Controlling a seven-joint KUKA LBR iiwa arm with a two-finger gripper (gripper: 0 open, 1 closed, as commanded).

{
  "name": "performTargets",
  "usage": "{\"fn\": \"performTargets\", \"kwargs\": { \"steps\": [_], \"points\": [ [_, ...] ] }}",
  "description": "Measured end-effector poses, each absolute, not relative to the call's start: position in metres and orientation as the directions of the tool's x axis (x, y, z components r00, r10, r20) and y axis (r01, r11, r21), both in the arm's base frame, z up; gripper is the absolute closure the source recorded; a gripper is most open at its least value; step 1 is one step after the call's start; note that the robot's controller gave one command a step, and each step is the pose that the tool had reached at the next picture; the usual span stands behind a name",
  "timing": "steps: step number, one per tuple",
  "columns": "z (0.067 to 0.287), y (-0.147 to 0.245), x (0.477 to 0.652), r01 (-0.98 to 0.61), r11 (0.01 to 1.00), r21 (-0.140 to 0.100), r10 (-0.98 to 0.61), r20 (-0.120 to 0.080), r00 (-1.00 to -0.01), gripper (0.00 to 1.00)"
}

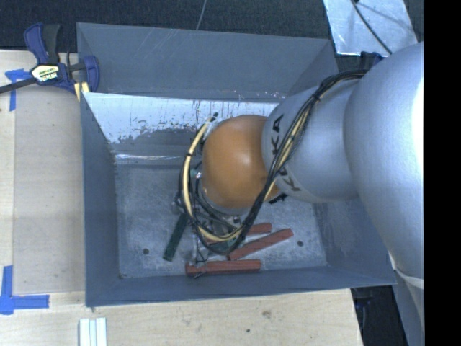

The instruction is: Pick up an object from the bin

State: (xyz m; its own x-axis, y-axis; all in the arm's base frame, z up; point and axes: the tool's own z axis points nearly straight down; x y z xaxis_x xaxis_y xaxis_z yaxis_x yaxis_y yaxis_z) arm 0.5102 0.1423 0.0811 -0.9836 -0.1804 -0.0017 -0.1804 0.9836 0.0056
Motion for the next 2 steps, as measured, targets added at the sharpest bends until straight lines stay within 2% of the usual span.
{"fn": "performTargets", "kwargs": {
  "steps": [1,2],
  "points": [
    [0.0736,0.1173,0.4908,0.230,0.973,0.001,0.230,0.000,-0.973,1.00],
    [0.0742,0.1168,0.4924,0.233,0.973,0.002,0.233,-0.004,-0.973,0.00]
  ]
}}
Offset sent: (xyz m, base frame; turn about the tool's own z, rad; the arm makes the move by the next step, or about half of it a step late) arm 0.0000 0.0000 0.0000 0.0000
